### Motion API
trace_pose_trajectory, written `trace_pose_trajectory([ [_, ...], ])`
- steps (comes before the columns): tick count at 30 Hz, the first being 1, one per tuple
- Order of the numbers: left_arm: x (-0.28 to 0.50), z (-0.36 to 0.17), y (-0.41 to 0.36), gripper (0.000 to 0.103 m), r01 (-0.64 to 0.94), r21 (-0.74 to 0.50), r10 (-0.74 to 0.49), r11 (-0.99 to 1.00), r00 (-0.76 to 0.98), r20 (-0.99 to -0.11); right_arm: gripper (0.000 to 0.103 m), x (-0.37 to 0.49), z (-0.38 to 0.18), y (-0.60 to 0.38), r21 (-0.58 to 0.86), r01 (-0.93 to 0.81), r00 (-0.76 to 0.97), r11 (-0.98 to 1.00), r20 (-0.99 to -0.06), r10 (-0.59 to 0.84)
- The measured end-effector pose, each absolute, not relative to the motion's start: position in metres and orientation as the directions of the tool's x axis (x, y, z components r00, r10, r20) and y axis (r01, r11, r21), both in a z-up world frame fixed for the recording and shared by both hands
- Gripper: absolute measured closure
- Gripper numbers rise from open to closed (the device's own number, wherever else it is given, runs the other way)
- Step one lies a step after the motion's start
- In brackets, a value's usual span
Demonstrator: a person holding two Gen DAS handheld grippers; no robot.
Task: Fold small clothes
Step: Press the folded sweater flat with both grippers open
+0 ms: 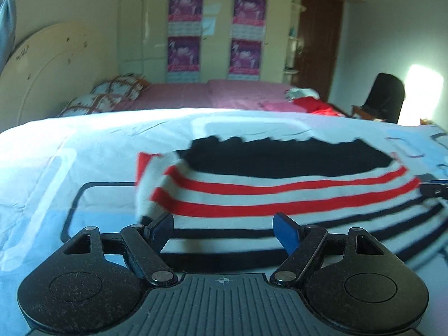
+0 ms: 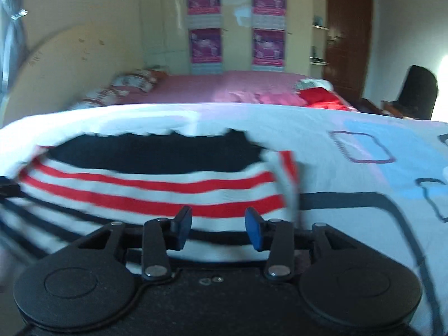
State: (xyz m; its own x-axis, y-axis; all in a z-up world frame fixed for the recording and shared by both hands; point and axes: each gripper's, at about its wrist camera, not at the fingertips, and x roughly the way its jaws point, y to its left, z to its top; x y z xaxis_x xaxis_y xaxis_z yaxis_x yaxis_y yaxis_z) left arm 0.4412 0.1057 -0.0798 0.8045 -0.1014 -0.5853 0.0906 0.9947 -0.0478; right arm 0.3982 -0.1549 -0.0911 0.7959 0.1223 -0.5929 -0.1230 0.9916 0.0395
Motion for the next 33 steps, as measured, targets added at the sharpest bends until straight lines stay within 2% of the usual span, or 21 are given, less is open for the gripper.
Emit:
trace_pose_trajectory([
  [6, 0.422, -0.085, 0.067, 0.025, 0.134, -0.052, -0.138, 0.99, 0.782, -0.608, 0.06, 0.375, -0.097, -0.082, 0.05, -0.273, 0.763, 0.961, -0.598, 0.248],
  [8, 0.421, -0.093, 0.058, 0.025, 0.136, -0.035, -0.128, 0.99, 0.769, -0.626, 0.057, 0.374, -0.102, -0.065, 0.04, -0.294, 0.757, 0.955, -0.6, 0.259],
  [12, 0.41, -0.102, 0.056, 0.025, 0.118, -0.005, -0.095, 0.993, 0.77, -0.631, 0.057, 0.374, -0.114, -0.053, -0.021, -0.303, 0.747, 0.953, -0.626, 0.224],
  [16, 0.4, -0.108, 0.073, 0.025, 0.089, -0.005, -0.072, 0.996, 0.77, -0.634, 0.059, 0.368, -0.117, -0.067, -0.048, -0.291, 0.75, 0.955, -0.631, 0.197],
  [27, 0.389, -0.108, 0.122, 0.025, 0.009, -0.032, -0.026, 0.999, 0.78, -0.626, 0.059, 0.346, -0.124, -0.165, -0.037, -0.108, 0.761, 0.993, -0.646, 0.059],
  [33, 0.394, -0.114, 0.12, 0.025, 0.01, -0.009, -0.013, 1.0, 0.769, -0.639, 0.058, 0.34, -0.133, -0.181, -0.028, -0.099, 0.766, 0.995, -0.64, 0.058],
])
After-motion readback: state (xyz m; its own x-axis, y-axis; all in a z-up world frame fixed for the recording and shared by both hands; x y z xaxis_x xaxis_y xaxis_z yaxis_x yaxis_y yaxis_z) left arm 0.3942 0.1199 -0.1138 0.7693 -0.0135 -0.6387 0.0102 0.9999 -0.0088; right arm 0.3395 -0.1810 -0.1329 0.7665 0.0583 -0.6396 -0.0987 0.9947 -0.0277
